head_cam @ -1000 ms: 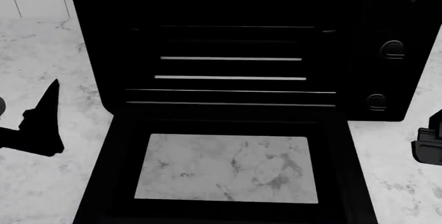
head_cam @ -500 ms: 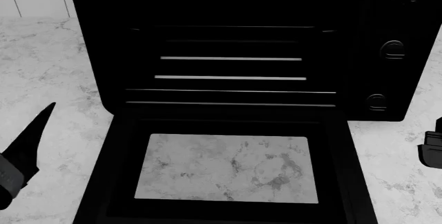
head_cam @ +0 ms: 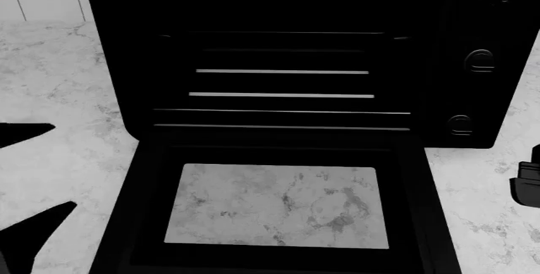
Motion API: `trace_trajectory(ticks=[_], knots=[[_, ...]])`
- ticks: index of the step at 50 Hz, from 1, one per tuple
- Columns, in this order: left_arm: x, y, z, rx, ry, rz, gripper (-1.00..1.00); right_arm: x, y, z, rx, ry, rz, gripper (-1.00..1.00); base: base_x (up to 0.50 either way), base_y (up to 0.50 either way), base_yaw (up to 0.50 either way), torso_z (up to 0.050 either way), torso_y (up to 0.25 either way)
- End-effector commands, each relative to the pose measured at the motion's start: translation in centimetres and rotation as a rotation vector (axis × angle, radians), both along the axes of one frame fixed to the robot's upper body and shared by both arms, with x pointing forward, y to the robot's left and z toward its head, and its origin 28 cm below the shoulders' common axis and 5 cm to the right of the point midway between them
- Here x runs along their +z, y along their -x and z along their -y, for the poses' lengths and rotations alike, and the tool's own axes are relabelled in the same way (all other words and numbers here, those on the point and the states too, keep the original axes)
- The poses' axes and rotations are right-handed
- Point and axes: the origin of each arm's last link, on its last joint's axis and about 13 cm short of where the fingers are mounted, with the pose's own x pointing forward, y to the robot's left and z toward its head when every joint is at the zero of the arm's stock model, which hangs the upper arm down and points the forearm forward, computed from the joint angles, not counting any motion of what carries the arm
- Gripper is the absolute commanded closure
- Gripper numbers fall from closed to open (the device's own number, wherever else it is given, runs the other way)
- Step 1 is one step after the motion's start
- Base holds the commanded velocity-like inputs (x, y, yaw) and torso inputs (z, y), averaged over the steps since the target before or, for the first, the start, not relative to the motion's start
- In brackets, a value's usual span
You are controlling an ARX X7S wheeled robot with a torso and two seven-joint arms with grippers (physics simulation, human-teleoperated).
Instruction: Close the toaster oven door.
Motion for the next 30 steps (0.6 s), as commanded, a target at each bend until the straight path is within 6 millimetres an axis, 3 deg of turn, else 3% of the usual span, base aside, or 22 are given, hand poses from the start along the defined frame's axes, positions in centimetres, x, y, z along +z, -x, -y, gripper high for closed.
trace_trajectory(ticks=[1, 14, 30], knots=[[-1.4, 0.3, 0.3, -0.065, -0.091, -0.038, -1.0, -0.1, 0.2, 0.1, -0.003, -0.007, 0.002, -1.0, 0.0, 0.0, 0.0, 0.0, 0.0], [-3.0, 0.5, 0.2, -0.07, -0.106, -0.07, -1.0, 0.0, 0.3, 0.0, -0.004, -0.006, 0.003, -1.0, 0.0, 0.0, 0.0, 0.0, 0.0], [-3.8, -0.8, 0.5, -0.092, -0.121, -0.076, -1.0, -0.1, 0.3, 0.1, -0.007, -0.011, 0.001, -1.0, 0.0, 0.0, 0.0, 0.0, 0.0]])
